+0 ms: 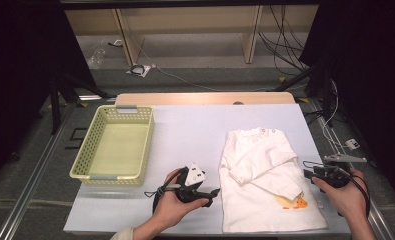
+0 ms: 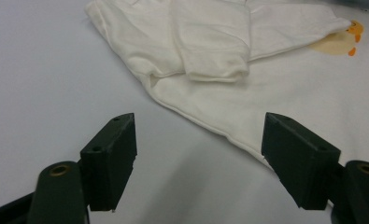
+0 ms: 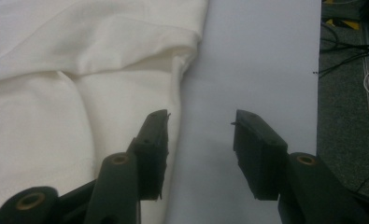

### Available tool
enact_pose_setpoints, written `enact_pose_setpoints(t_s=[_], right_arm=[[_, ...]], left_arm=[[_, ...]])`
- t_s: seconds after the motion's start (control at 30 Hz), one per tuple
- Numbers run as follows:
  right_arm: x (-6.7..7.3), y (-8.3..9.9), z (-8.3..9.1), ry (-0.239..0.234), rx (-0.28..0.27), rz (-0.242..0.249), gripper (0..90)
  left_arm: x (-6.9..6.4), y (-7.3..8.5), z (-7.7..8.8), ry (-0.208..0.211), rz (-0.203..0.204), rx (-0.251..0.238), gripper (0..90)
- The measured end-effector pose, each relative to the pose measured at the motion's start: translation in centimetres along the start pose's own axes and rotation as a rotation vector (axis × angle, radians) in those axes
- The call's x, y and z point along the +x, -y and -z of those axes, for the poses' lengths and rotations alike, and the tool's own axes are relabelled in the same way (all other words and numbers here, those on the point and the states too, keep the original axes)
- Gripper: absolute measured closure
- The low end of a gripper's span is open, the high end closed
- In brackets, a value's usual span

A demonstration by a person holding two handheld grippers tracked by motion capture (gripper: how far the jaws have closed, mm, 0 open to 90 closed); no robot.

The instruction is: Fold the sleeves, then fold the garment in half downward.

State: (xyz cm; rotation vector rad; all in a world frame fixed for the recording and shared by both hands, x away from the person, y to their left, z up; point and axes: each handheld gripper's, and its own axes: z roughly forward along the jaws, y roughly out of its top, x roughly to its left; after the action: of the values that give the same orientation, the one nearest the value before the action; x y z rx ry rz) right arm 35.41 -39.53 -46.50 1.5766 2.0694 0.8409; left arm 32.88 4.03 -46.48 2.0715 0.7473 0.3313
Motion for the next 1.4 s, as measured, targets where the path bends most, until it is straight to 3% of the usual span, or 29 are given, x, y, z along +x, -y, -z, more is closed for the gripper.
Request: enact_pose_setpoints(t_s=[0.53,1.07,1.4], right_arm=[[0.2,-0.1,0.1,0.000,-0.005,-0.012,55.6],[0.3,-0.3,0.1,-0.003,-0.006,-0.009,55.0],[1.0,-0.2,-0.5,-0.026,0.031,-0.016,60.2]], left_arm=[[0.5,0.0,0.5,0.000,0.006,-0.017,26.5],[0.2,-0.2,0.3,0.000,-0.009,-0.014,27.0],[-0.5,-1.0,-1.7,0.019,-0.040,0.052,36.4]])
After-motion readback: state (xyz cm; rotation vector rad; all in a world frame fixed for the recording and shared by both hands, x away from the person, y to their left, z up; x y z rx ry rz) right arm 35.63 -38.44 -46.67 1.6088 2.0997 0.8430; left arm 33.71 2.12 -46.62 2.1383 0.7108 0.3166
